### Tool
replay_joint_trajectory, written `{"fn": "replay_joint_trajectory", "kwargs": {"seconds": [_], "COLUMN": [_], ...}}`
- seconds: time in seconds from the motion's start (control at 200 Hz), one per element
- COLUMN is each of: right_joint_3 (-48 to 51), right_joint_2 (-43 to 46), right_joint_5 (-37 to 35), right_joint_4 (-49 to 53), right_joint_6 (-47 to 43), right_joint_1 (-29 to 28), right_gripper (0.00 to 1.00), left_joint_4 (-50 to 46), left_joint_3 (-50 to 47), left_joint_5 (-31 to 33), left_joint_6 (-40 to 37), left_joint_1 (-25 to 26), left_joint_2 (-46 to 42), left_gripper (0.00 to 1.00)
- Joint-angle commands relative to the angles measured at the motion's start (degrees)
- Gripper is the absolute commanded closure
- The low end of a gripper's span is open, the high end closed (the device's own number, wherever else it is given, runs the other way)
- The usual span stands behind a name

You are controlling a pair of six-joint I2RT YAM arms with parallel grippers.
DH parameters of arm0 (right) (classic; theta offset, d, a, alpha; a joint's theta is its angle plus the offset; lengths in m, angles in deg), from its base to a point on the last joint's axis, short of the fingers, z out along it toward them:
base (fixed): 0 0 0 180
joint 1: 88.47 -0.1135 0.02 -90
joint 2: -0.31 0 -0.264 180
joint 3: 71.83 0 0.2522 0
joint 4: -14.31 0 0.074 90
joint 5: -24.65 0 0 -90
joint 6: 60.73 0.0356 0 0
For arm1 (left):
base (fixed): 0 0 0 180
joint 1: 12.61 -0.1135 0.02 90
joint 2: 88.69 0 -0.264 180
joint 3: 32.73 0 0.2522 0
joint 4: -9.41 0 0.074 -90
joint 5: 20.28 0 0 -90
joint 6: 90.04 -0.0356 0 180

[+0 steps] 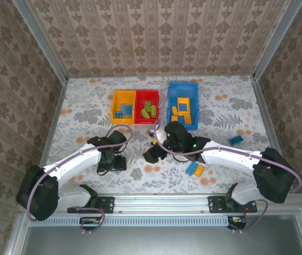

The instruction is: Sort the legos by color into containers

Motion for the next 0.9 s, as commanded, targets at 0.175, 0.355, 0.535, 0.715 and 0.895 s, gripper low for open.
{"fn": "replay_joint_trajectory", "kwargs": {"seconds": [0.175,0.355,0.535,0.715,0.895], "right_joint_3": [1.0,0.8,0.6,-0.4,-1.5], "right_joint_2": [0.3,0.0,-0.9,0.2,3.3], "right_joint_5": [3.3,2.1,1.2,-1.6,-4.5], "right_joint_4": [-4.0,-4.0,-4.1,-3.8,-7.6], "right_joint_6": [2.8,3.1,3.5,3.8,8.5], "right_joint_1": [0.1,0.1,0.1,1.0,5.6], "right_gripper": [0.2,0.2,0.2,0.21,0.21], "left_joint_4": [6.0,7.5,6.9,1.8,-0.9], "left_joint_3": [-1.5,-2.5,-1.9,5.8,18.4], "left_joint_5": [-1.7,-4.4,-3.3,-0.4,-0.6], "left_joint_6": [-4.1,-2.3,-1.4,-1.9,-5.3], "left_joint_1": [-3.2,-2.4,-1.7,-1.2,-5.1], "left_joint_2": [4.7,5.1,3.8,0.6,3.0], "left_gripper": [0.42,0.59,0.68,0.71,0.72]}}
